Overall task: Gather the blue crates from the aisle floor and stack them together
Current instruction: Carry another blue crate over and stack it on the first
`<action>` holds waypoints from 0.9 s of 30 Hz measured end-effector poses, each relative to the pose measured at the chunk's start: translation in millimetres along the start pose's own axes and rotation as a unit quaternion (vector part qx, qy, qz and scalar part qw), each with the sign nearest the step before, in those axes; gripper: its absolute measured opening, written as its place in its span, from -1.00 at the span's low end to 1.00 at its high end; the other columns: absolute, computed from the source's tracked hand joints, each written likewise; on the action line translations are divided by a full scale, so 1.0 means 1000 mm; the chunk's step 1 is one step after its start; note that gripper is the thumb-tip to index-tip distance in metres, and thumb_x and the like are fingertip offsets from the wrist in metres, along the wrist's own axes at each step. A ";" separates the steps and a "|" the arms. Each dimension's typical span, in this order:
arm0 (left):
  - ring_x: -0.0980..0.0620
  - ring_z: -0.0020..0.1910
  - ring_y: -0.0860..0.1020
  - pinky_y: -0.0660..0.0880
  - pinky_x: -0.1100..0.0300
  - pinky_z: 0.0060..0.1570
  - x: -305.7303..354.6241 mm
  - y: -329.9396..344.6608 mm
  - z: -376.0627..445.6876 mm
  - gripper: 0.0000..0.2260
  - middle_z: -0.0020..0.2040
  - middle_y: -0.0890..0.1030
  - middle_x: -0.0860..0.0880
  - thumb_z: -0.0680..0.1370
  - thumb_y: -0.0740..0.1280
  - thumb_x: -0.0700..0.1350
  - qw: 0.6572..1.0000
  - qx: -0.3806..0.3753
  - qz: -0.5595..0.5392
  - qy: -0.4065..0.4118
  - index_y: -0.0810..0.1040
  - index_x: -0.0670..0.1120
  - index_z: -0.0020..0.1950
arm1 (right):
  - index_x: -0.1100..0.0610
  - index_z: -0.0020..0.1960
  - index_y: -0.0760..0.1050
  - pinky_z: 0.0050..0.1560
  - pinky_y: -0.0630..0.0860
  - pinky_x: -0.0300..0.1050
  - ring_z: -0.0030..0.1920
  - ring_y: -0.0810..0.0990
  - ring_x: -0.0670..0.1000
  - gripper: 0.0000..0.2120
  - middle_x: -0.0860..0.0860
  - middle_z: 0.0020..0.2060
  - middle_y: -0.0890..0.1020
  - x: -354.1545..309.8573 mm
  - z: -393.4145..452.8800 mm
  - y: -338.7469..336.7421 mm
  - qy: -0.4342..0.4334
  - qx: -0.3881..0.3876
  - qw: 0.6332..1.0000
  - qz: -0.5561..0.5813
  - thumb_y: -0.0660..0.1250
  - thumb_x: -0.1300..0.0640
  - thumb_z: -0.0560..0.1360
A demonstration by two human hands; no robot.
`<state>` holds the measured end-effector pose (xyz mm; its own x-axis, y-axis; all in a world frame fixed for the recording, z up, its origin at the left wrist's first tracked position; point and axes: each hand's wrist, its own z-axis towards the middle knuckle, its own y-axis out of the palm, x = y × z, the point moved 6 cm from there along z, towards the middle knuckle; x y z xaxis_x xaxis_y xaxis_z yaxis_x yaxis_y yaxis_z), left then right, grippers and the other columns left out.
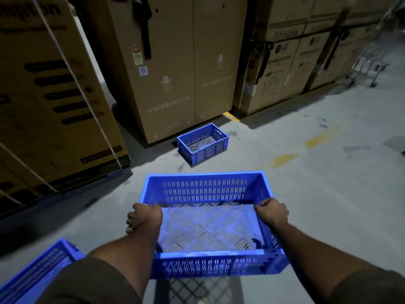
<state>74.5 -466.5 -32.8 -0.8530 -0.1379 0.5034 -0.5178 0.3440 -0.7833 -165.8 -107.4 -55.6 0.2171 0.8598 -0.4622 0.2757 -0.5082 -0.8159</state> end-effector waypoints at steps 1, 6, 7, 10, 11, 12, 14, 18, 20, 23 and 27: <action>-0.30 0.27 0.40 0.32 -0.19 0.31 0.017 0.006 0.008 -0.63 0.26 0.46 -0.30 0.45 0.31 -0.07 1.000 -0.001 0.000 -0.001 0.43 -0.16 0.22 | 0.08 -0.19 0.54 0.00 0.39 -0.09 0.08 0.52 0.25 -0.72 0.18 -0.07 0.64 -0.011 0.017 -0.003 -0.001 0.005 1.000 -0.008 0.29 -0.11 0.26; -0.30 0.28 0.39 0.33 -0.18 0.31 0.089 0.033 0.049 -0.69 0.26 0.46 -0.29 0.48 0.28 -0.07 1.000 -0.008 -0.011 -0.001 0.47 -0.12 0.20 | 0.08 -0.13 0.55 0.06 0.40 -0.07 0.10 0.52 0.25 -0.73 0.18 -0.04 0.63 -0.066 0.090 -0.009 -0.004 0.000 1.000 -0.008 0.31 -0.08 0.29; -0.30 0.28 0.39 0.32 -0.18 0.31 0.103 0.038 0.059 -0.68 0.26 0.46 -0.29 0.48 0.27 -0.07 1.000 -0.008 -0.014 -0.001 0.46 -0.12 0.22 | 0.08 -0.12 0.56 0.10 0.41 -0.07 0.12 0.52 0.24 -0.74 0.18 -0.03 0.63 -0.081 0.105 -0.011 -0.010 0.003 1.000 -0.009 0.32 -0.07 0.31; -0.30 0.29 0.38 0.32 -0.18 0.32 0.142 0.056 0.086 -0.64 0.28 0.44 -0.30 0.49 0.26 -0.07 1.000 0.000 -0.022 -0.017 0.44 -0.13 0.26 | 0.08 -0.14 0.55 0.14 0.41 -0.05 0.13 0.53 0.23 -0.79 0.17 -0.04 0.64 -0.121 0.157 -0.007 -0.025 -0.006 1.000 -0.006 0.34 -0.04 0.33; -0.30 0.29 0.38 0.32 -0.18 0.31 0.156 0.063 0.095 -0.63 0.28 0.44 -0.30 0.49 0.25 -0.07 0.999 0.004 -0.023 -0.022 0.43 -0.14 0.27 | 0.08 -0.16 0.54 0.14 0.41 -0.05 0.12 0.53 0.24 -0.81 0.16 -0.06 0.64 -0.134 0.175 -0.004 -0.029 -0.010 1.000 -0.003 0.35 -0.03 0.33; -0.30 0.29 0.38 0.32 -0.18 0.32 0.172 0.070 0.104 -0.62 0.29 0.43 -0.30 0.49 0.24 -0.07 0.999 0.008 -0.023 -0.026 0.42 -0.15 0.28 | 0.08 -0.18 0.52 0.13 0.41 -0.04 0.11 0.53 0.24 -0.82 0.16 -0.07 0.64 -0.149 0.195 -0.001 -0.036 -0.012 0.999 0.002 0.35 -0.02 0.33; -0.31 0.31 0.37 0.31 -0.16 0.33 0.203 0.085 0.122 -0.61 0.31 0.42 -0.31 0.50 0.23 -0.07 0.999 0.018 -0.020 -0.033 0.40 -0.17 0.30 | 0.08 -0.18 0.52 0.13 0.41 -0.05 0.11 0.53 0.24 -0.82 0.17 -0.07 0.64 -0.177 0.237 0.007 -0.053 -0.018 0.998 0.008 0.35 -0.03 0.34; -0.32 0.28 0.39 0.33 -0.16 0.32 0.265 0.118 0.153 -0.61 0.30 0.43 -0.32 0.52 0.24 -0.04 0.998 0.028 -0.011 -0.058 0.42 -0.19 0.29 | 0.09 -0.12 0.56 0.15 0.41 -0.06 0.13 0.53 0.23 -0.77 0.16 -0.04 0.65 -0.226 0.321 0.012 -0.065 -0.044 0.997 -0.012 0.34 -0.05 0.36; -0.32 0.26 0.41 0.35 -0.15 0.30 0.298 0.132 0.165 -0.61 0.27 0.45 -0.32 0.52 0.24 -0.01 0.997 0.032 -0.018 -0.063 0.44 -0.18 0.28 | 0.09 -0.08 0.57 0.15 0.43 -0.06 0.14 0.53 0.24 -0.72 0.19 0.00 0.64 -0.253 0.361 0.005 -0.069 -0.055 0.996 -0.015 0.33 -0.08 0.34; -0.33 0.21 0.43 0.38 -0.17 0.26 0.344 0.151 0.184 -0.62 0.23 0.48 -0.31 0.51 0.25 0.03 0.997 0.036 -0.025 -0.061 0.50 -0.15 0.24 | 0.09 -0.05 0.58 0.20 0.41 -0.05 0.18 0.51 0.25 -0.75 0.22 0.03 0.62 -0.301 0.416 -0.007 -0.096 -0.058 0.993 -0.023 0.35 -0.05 0.37; -0.33 0.21 0.43 0.40 -0.16 0.25 0.387 0.169 0.208 -0.63 0.23 0.48 -0.30 0.49 0.28 0.02 0.993 0.050 -0.048 -0.091 0.50 -0.14 0.22 | 0.11 -0.13 0.55 0.18 0.41 -0.04 0.15 0.52 0.25 -0.81 0.19 -0.03 0.64 -0.350 0.470 -0.011 -0.121 -0.072 0.989 -0.040 0.34 -0.01 0.38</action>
<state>-356.8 -654.4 -46.5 -0.7919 -0.3347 0.5108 -0.5941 0.2290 -0.7711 -685.3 -379.3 -47.8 -0.0373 0.8754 -0.4820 0.4166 -0.4248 -0.8037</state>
